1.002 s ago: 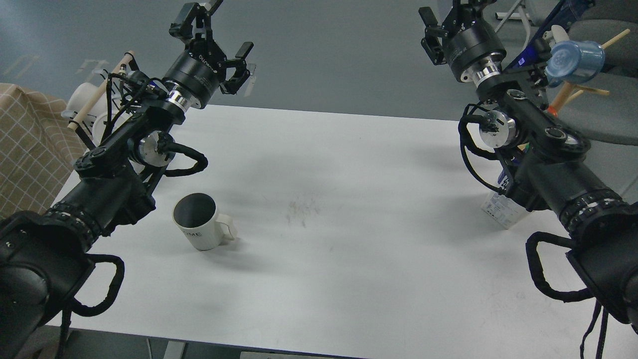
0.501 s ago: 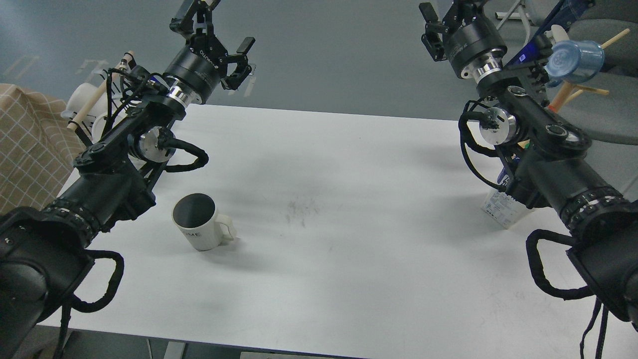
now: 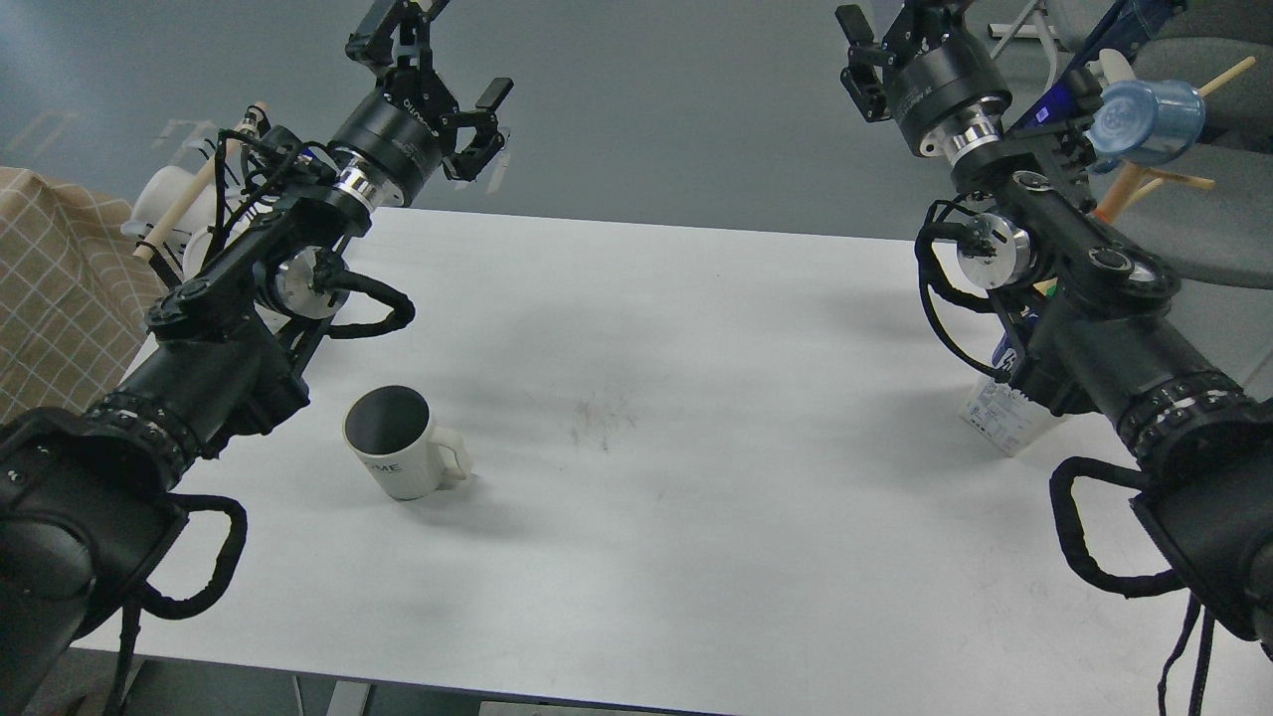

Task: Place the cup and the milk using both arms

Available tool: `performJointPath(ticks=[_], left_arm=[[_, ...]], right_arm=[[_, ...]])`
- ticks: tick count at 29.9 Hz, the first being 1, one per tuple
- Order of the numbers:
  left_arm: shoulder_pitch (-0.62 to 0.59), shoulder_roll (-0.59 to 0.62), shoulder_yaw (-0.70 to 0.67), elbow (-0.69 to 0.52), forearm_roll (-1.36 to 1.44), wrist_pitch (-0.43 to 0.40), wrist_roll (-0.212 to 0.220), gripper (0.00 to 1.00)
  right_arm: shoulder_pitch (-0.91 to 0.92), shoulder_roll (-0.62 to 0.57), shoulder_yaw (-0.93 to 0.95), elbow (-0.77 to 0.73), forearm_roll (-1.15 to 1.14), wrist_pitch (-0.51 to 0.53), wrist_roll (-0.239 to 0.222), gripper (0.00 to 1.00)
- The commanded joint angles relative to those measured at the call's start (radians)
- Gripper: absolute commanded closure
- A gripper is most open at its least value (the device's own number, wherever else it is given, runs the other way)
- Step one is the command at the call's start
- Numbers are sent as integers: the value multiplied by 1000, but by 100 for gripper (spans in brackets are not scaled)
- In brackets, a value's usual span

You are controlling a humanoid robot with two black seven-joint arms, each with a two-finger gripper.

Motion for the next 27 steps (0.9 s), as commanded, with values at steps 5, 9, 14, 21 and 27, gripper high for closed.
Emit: performJointPath(ticks=[5,9,14,21,27], left_arm=[[4,1,2,-1,-1,0,14,1],[7,-3,2,-8,1,0,14,1],[9,0,2,-8,1,0,14,1],[6,5,2,-9,4,0,14,1],[6,0,2,-9,7,0,14,1]], right_arm=[[-4,0,0,1,0,3,0,0],[0,0,0,0,0,3,0,0],[0,0,0,0,0,2,0,0],[4,0,0,0,0,0,0,0],[1,0,-2,0,0,-1,0,0]])
